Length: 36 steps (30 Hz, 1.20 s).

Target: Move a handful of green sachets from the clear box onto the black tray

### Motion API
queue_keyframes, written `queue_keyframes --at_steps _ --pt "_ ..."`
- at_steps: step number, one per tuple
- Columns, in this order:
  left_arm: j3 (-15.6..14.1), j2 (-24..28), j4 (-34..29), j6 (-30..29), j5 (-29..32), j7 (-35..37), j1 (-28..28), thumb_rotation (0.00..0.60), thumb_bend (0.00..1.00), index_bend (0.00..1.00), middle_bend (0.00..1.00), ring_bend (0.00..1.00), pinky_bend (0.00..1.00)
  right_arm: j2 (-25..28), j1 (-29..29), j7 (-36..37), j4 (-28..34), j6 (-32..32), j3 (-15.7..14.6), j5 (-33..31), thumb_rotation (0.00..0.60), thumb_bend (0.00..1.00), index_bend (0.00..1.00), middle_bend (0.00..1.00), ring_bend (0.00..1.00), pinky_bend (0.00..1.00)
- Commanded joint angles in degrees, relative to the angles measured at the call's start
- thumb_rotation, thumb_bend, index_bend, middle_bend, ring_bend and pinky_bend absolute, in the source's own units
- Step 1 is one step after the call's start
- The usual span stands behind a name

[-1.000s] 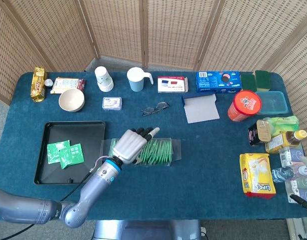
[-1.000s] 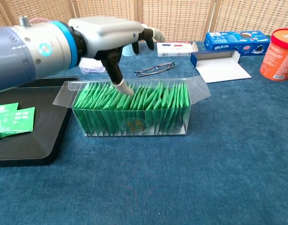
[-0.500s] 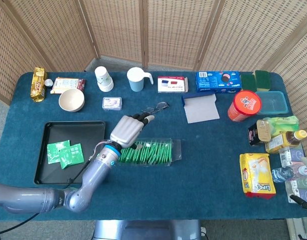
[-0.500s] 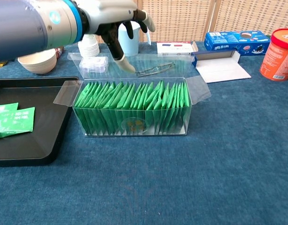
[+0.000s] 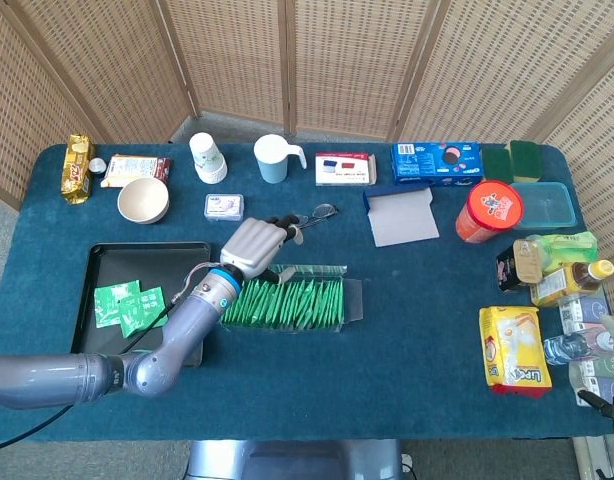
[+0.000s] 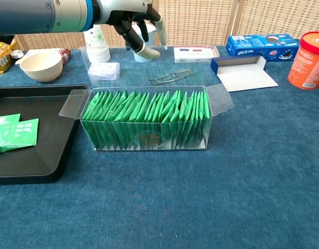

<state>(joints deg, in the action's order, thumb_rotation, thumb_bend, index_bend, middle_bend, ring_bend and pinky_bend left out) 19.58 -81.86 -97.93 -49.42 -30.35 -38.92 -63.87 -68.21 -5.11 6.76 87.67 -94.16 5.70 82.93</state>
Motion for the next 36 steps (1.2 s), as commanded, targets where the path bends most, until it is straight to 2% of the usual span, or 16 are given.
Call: queue_keyframes --at_steps 1,7,13,17,26,36 --pt "-0.6 0.4 0.2 0.5 0.5 0.6 -0.5 0.421 0.35 0.35 0.15 0.24 0.40 0.0 0.0 -0.1 0.1 0.0 0.0 0.0 0.507 0.39 0.13 0.21 0.17 0.24" --pt "-1.9 0.9 0.8 1.3 1.5 1.9 -1.7 0.317 0.39 0.41 0.15 0.24 0.40 0.1 0.0 -0.4 0.3 0.1 0.1 0.0 0.509 0.39 0.13 0.21 0.17 0.24" --pt "-3.8 1.5 2.3 2.6 3.1 2.7 -3.2 0.214 0.41 0.43 0.15 0.24 0.40 -0.2 0.2 -0.7 0.2 0.6 0.2 -0.3 0.507 0.39 0.13 0.21 0.17 0.24" --pt "-5.3 1.4 3.4 3.2 3.6 3.0 -4.0 0.167 0.41 0.43 0.15 0.25 0.40 -0.2 0.2 -0.8 0.2 0.8 0.3 -0.4 0.506 0.39 0.13 0.21 0.17 0.24" --pt "-7.4 0.0 6.3 4.2 4.1 4.7 -5.7 0.163 0.41 0.46 0.15 0.25 0.40 -0.2 0.0 -1.0 0.2 0.8 0.4 -0.6 0.510 0.39 0.13 0.21 0.17 0.24" --pt "-8.2 -1.1 8.7 4.5 3.3 6.6 -6.5 0.162 0.41 0.54 0.16 0.25 0.40 -0.3 -0.1 -1.0 0.0 0.7 0.6 -0.8 0.507 0.39 0.13 0.21 0.17 0.24"
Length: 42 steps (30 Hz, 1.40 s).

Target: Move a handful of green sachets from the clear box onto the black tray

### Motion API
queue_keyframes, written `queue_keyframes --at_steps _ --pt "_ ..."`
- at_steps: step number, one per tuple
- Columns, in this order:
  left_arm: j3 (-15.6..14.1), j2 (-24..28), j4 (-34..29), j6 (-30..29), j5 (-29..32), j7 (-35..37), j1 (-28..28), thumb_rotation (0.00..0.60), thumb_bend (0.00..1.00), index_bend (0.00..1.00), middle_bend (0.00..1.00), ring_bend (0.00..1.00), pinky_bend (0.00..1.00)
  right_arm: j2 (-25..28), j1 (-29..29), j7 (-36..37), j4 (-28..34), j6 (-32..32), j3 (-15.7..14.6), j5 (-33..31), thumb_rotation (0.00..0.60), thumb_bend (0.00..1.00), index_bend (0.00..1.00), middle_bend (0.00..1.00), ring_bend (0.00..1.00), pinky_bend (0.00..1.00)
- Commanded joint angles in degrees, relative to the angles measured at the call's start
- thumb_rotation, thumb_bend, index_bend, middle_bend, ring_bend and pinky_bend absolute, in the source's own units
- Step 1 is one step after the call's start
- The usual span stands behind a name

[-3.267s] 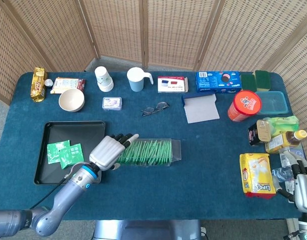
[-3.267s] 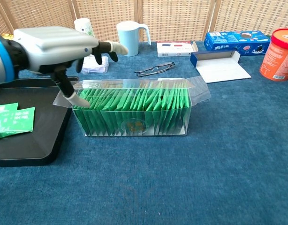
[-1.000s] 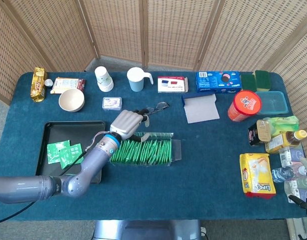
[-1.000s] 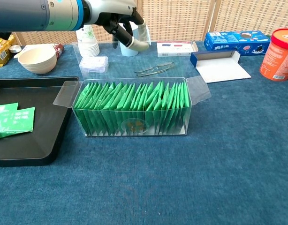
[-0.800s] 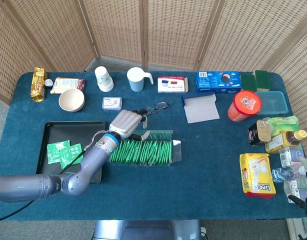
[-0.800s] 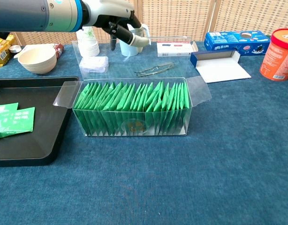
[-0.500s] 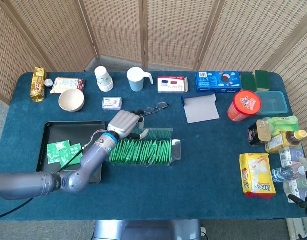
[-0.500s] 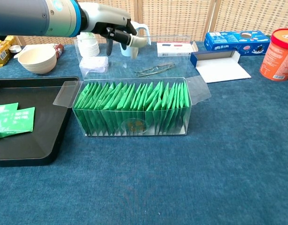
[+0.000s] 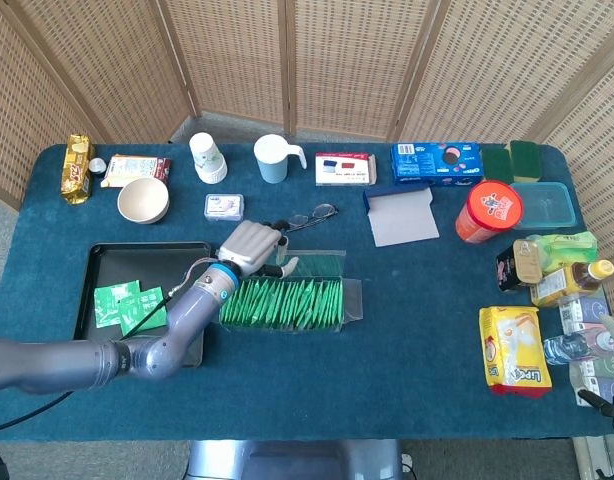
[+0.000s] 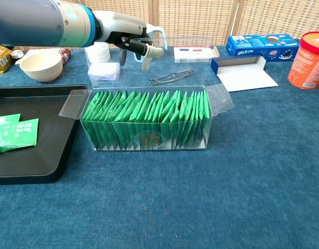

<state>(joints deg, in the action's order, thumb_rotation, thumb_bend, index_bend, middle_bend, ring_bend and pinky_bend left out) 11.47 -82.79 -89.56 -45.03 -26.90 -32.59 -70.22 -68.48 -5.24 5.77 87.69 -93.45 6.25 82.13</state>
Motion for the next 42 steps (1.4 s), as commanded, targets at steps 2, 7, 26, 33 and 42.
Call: queue_keyframes --at_steps 2,7,26,33,42 --pt "-0.4 -0.4 1.0 0.3 -0.1 0.4 -0.5 0.162 0.41 0.55 0.16 0.25 0.40 -0.1 0.0 0.0 0.0 0.0 0.0 0.0 0.509 0.39 0.13 0.21 0.17 0.24" --pt "-0.7 -1.0 2.4 0.6 0.3 0.9 -1.0 0.163 0.41 0.55 0.16 0.25 0.40 -0.1 -0.2 0.0 -0.1 -0.1 0.1 -0.2 0.509 0.39 0.13 0.21 0.17 0.24" --pt "-2.0 -2.2 4.6 -0.1 1.6 1.2 -2.4 0.158 0.40 0.34 0.16 0.25 0.40 0.0 -0.5 0.2 0.0 -0.3 0.1 0.0 0.508 0.39 0.13 0.21 0.17 0.24" --pt "-2.6 -2.7 5.5 -0.1 2.4 0.6 -2.8 0.164 0.39 0.26 0.16 0.24 0.40 0.0 -0.5 0.1 0.0 -0.3 0.1 0.0 0.508 0.39 0.13 0.21 0.17 0.24" --pt "-3.2 -3.7 6.6 -1.8 1.8 -0.1 -2.7 0.340 0.34 0.06 0.12 0.19 0.40 0.1 -0.6 0.1 0.1 -0.3 0.1 -0.1 0.508 0.39 0.13 0.21 0.17 0.24"
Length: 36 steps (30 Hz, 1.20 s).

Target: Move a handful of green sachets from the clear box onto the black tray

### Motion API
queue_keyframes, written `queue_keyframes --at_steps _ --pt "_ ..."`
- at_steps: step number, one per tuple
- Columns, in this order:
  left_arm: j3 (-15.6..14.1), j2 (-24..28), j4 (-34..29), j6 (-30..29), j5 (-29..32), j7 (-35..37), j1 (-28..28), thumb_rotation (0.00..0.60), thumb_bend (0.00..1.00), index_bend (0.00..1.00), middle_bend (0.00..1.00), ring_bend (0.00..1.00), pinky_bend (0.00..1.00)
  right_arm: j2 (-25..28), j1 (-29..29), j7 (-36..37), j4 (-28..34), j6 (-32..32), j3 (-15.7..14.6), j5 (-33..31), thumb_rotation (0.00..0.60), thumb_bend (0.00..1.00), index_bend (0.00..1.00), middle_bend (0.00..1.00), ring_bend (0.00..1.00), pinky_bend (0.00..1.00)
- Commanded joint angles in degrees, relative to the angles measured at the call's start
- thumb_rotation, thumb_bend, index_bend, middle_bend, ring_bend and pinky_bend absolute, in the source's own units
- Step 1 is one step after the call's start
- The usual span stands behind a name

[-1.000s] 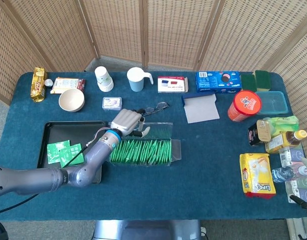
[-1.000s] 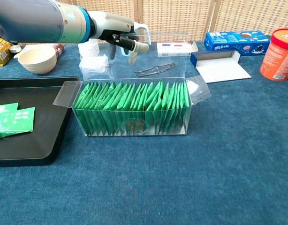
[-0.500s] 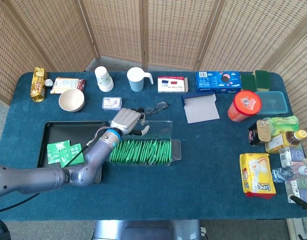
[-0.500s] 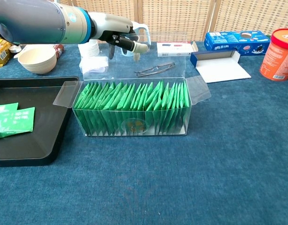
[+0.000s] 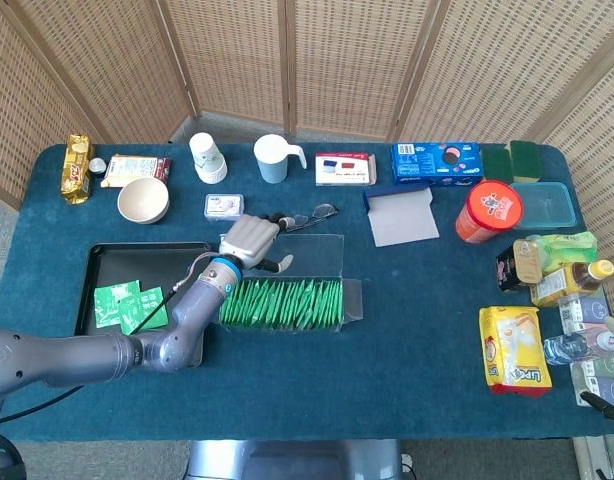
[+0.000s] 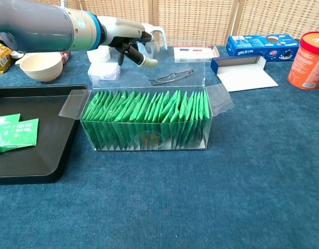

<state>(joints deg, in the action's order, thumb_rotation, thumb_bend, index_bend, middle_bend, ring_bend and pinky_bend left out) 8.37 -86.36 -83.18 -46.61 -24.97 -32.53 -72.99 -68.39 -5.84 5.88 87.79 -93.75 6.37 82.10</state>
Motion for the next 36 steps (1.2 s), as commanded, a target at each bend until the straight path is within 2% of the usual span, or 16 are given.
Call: queue_keyframes --at_steps 1,6,13,16,18,22,29,33,36 --pt "-0.1 -0.2 0.3 -0.5 -0.2 -0.2 0.1 0.359 0.34 0.04 0.11 0.18 0.40 0.0 0.0 0.0 0.0 0.0 0.0 0.0 0.508 0.39 0.13 0.21 0.17 0.24" --pt "0.1 -0.6 0.8 -1.5 -0.7 -0.2 0.5 0.399 0.32 0.02 0.09 0.17 0.40 0.0 0.0 0.0 0.1 0.0 0.0 0.1 0.509 0.39 0.13 0.21 0.17 0.24" --pt "-0.5 -1.3 2.1 -2.6 -1.7 -1.3 0.9 0.504 0.30 0.00 0.06 0.14 0.40 0.0 -0.1 -0.3 0.2 -0.1 0.0 0.1 0.509 0.39 0.13 0.21 0.17 0.24" --pt "-1.1 -1.8 2.9 -3.1 -2.1 -2.4 1.0 0.529 0.30 0.00 0.06 0.14 0.40 0.0 -0.1 -0.4 0.4 -0.2 0.0 0.1 0.507 0.39 0.13 0.21 0.17 0.24" --pt "-1.0 -2.0 3.1 -3.1 -2.0 -2.4 1.3 0.528 0.30 0.00 0.06 0.14 0.40 0.1 -0.2 -0.4 0.4 -0.2 0.0 0.1 0.508 0.39 0.13 0.21 0.17 0.24" --pt "-0.2 -1.0 2.5 -3.9 -3.3 -1.5 2.0 0.482 0.30 0.00 0.06 0.14 0.40 0.2 -0.3 -0.3 0.4 -0.3 0.0 0.1 0.508 0.39 0.13 0.21 0.17 0.24" --pt "0.8 3.9 -2.1 -8.0 -11.2 0.8 4.5 0.418 0.30 0.00 0.06 0.14 0.39 0.1 -0.1 -0.2 0.4 -0.1 0.0 0.3 0.507 0.39 0.13 0.21 0.17 0.24" --pt "1.1 8.3 -6.9 -10.3 -17.4 3.1 6.9 0.399 0.30 0.01 0.06 0.13 0.38 -0.1 0.2 -0.3 0.3 0.2 0.0 0.4 0.508 0.39 0.13 0.21 0.17 0.24" --pt "0.1 12.7 -12.3 -10.4 -24.9 5.3 8.7 0.405 0.30 0.05 0.06 0.13 0.37 -0.1 0.4 -0.5 0.4 0.3 0.1 0.5 0.507 0.39 0.13 0.21 0.17 0.24"
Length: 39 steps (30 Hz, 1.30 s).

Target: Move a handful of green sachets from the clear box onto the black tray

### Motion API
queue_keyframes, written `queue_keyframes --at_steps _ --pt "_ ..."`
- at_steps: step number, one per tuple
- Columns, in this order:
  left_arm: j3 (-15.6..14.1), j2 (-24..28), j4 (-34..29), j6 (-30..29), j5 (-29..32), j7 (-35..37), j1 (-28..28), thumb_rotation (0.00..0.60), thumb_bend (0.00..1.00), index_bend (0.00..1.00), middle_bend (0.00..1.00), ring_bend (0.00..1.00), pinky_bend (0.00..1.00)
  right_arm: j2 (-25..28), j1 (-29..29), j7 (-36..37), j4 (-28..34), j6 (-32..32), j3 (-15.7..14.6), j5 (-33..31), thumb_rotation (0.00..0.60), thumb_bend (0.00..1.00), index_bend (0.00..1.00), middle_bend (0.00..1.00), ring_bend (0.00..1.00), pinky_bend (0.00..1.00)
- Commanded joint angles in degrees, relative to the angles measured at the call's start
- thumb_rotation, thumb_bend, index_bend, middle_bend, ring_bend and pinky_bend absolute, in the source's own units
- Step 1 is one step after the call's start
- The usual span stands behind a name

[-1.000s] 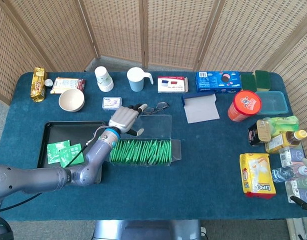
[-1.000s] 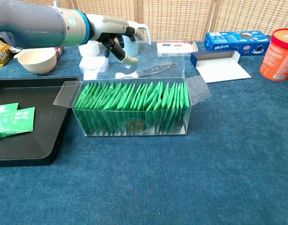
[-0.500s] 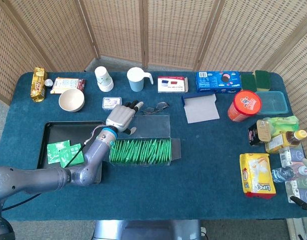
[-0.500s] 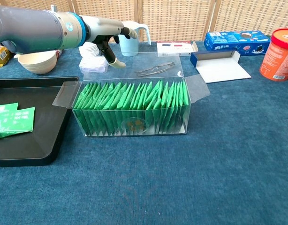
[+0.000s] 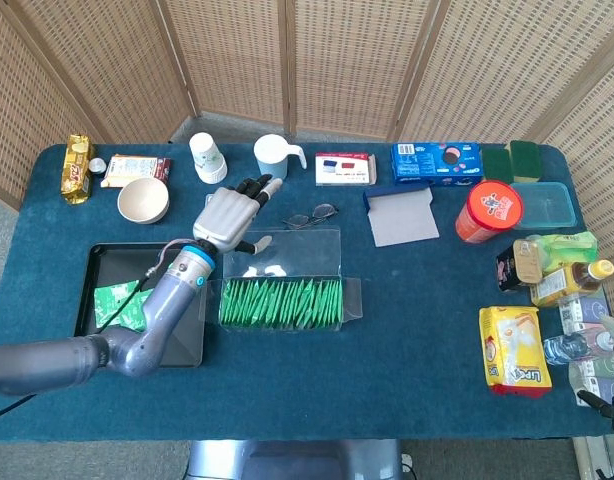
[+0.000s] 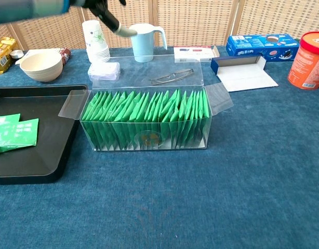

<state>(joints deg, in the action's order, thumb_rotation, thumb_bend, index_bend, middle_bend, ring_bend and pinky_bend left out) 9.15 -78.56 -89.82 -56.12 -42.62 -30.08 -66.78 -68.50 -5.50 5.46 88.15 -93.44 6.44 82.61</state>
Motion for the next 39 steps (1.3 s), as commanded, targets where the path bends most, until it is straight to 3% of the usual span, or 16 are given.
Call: queue_keyframes --at_steps 1,2,6,7,18,39 --pt "-1.6 6.3 -7.2 -0.1 -10.5 3.7 3.1 0.417 0.30 0.08 0.06 0.13 0.37 0.0 0.1 -0.1 0.1 0.1 0.0 0.0 0.508 0.39 0.13 0.21 0.17 0.24" --pt "-2.2 7.3 -8.2 0.5 -12.8 4.4 3.5 0.430 0.30 0.09 0.06 0.13 0.37 -0.1 0.1 -0.1 0.1 0.1 0.0 0.0 0.509 0.39 0.13 0.21 0.17 0.24" --pt "-4.6 9.9 -10.1 2.3 -20.8 6.5 4.9 0.591 0.30 0.19 0.06 0.13 0.35 -0.1 0.1 -0.1 0.1 0.2 0.0 0.0 0.509 0.39 0.13 0.21 0.17 0.24" --pt "-5.2 10.5 -10.3 3.2 -22.8 7.1 5.1 0.600 0.30 0.21 0.06 0.13 0.34 -0.1 0.1 -0.1 0.1 0.2 0.0 -0.1 0.509 0.39 0.13 0.21 0.17 0.24" --pt "-8.3 10.0 -8.5 8.3 -31.8 8.0 5.9 0.600 0.30 0.23 0.04 0.09 0.28 -0.2 -0.1 0.2 0.0 -0.2 0.0 -0.2 0.508 0.39 0.13 0.21 0.17 0.24" --pt "-8.1 1.5 -2.1 13.5 -29.2 2.3 5.3 0.600 0.30 0.29 0.02 0.07 0.27 -0.5 -0.4 0.7 -0.7 -0.3 0.0 -0.5 0.509 0.39 0.13 0.21 0.17 0.24"
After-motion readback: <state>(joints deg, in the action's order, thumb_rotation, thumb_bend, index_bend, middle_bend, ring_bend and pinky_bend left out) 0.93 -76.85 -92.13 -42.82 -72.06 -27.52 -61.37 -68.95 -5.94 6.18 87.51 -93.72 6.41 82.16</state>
